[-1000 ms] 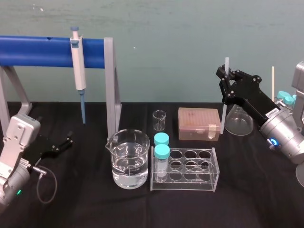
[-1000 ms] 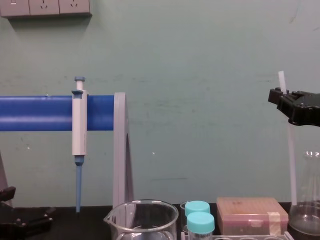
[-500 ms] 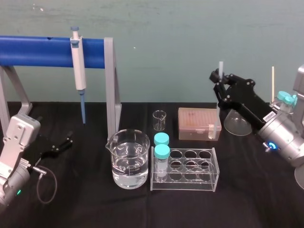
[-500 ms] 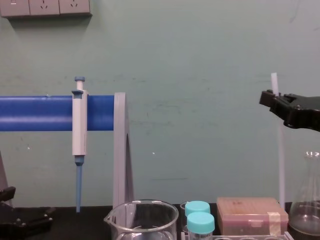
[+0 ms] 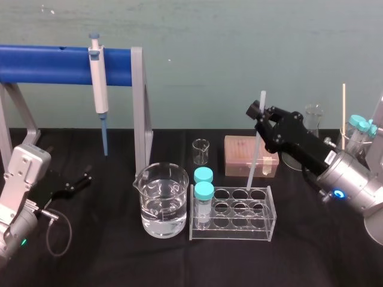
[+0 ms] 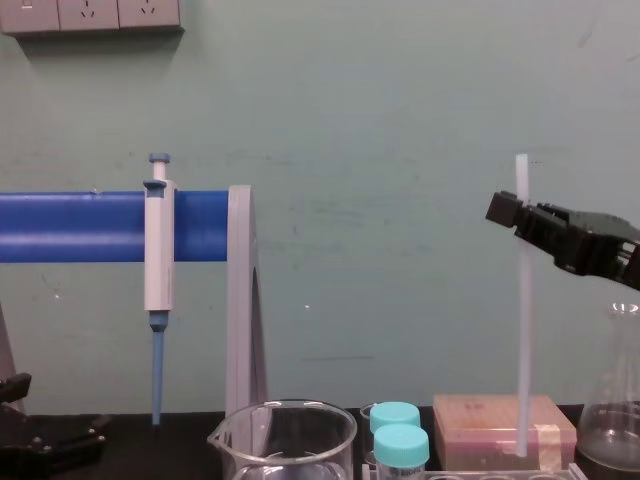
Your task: Pick up the stirring rod with one hand, then place it down.
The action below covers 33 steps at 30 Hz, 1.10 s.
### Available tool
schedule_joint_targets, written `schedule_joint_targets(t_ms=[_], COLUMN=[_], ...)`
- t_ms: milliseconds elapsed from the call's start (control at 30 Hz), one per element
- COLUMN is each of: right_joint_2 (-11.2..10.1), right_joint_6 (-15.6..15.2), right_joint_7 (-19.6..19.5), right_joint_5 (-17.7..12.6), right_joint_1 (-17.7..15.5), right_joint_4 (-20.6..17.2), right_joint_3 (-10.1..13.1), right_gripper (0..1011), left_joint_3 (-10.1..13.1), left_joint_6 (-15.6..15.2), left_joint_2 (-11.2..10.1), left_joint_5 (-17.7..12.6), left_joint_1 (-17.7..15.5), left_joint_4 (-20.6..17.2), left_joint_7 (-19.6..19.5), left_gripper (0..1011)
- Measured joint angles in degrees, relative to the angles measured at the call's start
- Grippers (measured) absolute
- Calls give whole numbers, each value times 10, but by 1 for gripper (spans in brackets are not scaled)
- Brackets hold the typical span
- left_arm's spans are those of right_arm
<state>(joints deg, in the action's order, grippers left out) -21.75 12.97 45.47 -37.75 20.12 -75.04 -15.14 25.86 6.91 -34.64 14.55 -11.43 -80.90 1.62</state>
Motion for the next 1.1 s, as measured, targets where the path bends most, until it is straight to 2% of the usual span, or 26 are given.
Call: schedule_joint_targets(t_ms=[200,600,1100], right_joint_2=[0,4,16], right_joint_6=[11,44,42], right_joint_7=[7,-6,-15], right_joint_5=[-2,19,15], right_joint_1=[6,27,34], right_joint_4=[16,57,90], right_joint_3=[-16,-43,-57], right_gripper=[70,71,71], left_joint_3=[0,0,0], left_joint_6=[0,0,0], left_joint_2=[0,0,0], left_joint_5=[0,0,0], left_joint_1=[0,0,0], left_joint_4=[0,0,0], left_joint_7=[0,0,0], left_gripper=[1000,1000,1000])
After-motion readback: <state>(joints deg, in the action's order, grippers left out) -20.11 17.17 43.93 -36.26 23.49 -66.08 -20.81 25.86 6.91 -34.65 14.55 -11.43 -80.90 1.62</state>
